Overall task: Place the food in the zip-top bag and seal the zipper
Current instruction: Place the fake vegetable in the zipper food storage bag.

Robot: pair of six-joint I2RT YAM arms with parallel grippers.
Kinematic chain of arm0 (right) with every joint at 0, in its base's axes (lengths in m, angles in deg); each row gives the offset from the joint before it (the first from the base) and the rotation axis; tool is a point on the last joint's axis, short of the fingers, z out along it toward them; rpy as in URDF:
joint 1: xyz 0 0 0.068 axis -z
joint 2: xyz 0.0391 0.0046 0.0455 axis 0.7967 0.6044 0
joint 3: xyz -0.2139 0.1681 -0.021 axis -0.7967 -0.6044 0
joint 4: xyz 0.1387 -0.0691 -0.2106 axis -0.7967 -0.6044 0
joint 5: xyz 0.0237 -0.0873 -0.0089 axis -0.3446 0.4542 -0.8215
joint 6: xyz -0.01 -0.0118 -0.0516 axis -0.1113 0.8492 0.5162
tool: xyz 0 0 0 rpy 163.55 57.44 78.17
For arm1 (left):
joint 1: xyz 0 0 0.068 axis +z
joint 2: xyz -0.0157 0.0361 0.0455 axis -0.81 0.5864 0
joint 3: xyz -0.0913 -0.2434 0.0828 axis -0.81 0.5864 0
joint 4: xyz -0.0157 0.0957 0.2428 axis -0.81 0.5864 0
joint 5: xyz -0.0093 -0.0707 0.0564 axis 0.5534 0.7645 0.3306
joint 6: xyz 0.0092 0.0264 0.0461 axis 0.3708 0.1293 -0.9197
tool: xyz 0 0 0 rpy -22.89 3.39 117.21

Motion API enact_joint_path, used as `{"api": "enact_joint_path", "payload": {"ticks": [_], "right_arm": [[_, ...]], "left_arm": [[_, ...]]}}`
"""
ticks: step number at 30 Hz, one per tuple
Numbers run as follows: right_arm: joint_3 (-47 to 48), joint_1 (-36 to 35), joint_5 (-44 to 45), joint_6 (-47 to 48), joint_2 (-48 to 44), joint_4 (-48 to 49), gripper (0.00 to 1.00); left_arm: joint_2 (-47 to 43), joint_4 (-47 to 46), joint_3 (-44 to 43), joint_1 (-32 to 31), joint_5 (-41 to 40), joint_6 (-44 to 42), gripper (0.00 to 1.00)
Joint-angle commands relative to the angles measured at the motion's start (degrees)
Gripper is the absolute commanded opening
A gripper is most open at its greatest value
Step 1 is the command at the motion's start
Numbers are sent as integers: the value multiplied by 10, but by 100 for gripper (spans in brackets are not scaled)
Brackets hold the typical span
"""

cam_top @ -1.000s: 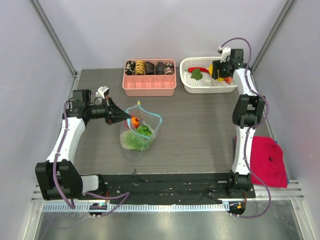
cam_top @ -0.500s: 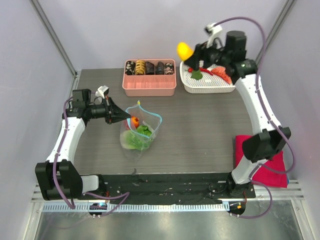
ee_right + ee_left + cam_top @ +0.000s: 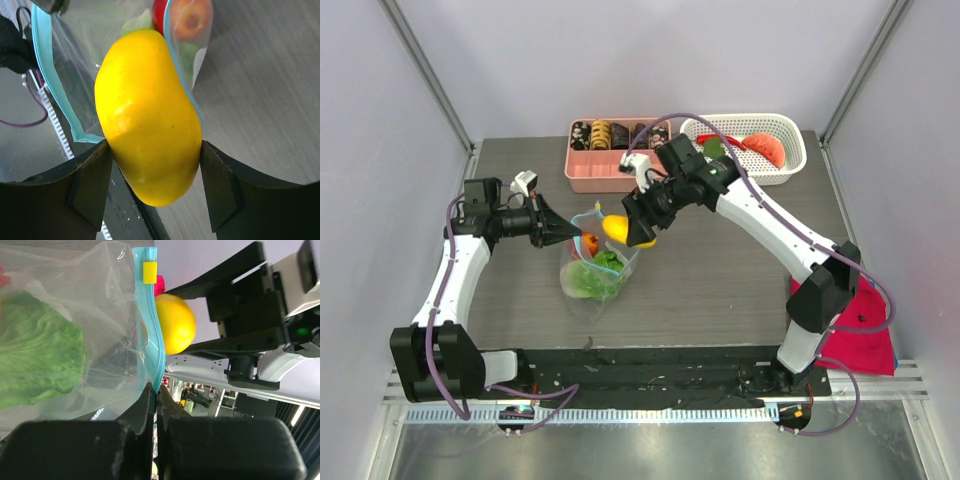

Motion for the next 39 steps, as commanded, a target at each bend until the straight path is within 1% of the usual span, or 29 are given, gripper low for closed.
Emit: {"api": "enact_joint_path", "payload": {"ticks": [1, 5, 11, 14, 16, 17, 20, 22, 23, 24, 25, 27, 28, 29, 30, 34, 37, 39], "right_arm": [[42, -30, 15, 16, 12, -63, 1], [63, -57, 32, 15, 35, -81, 1], [114, -74, 39, -44, 90, -66, 1], [145, -79, 50, -62, 116, -60, 4], [163, -81, 58, -104, 128, -50, 6], [168, -81, 75, -121, 131, -43, 11], [179, -81, 105, -196, 141, -11, 13], [186, -82, 100, -219, 148, 13, 15], [190, -84, 79, -241, 157, 19, 18], [198, -86, 67, -250, 160, 30, 24], [199, -88, 56, -257, 162, 37, 44], [193, -93, 36, -265, 157, 56, 66], [186, -93, 31, -268, 152, 66, 81], [167, -94, 29, -272, 138, 74, 85], [158, -94, 29, -271, 130, 88, 86], [122, -88, 25, -260, 99, 91, 97], [107, -55, 1, -257, 81, 92, 98], [110, -19, -30, -255, 78, 98, 98]], "left_arm": [[-20, -18, -4, 3, 12, 2, 0], [-22, -18, -3, 3, 12, 0, 0], [-21, -16, 2, 3, 14, -4, 0], [-21, -14, 1, 2, 13, -7, 0], [-22, -14, 2, 3, 14, -9, 0], [-21, -14, 3, 3, 14, -11, 0], [-19, -14, 6, 3, 14, -14, 0], [-15, -14, 6, 3, 15, -14, 0], [-14, -14, 6, 3, 18, -14, 0], [-12, -15, 5, 2, 18, -14, 0], [-12, -15, 5, 3, 19, -14, 0], [-14, -17, 5, 3, 21, -13, 0], [-14, -18, 4, 3, 24, -12, 0], [-15, -20, 4, 2, 25, -11, 0], [-14, -21, 5, 3, 26, -10, 0], [-14, -33, 11, 3, 29, -1, 0], [-15, -43, 12, 3, 30, 9, 0], [-14, -44, 11, 2, 29, 9, 0]]}}
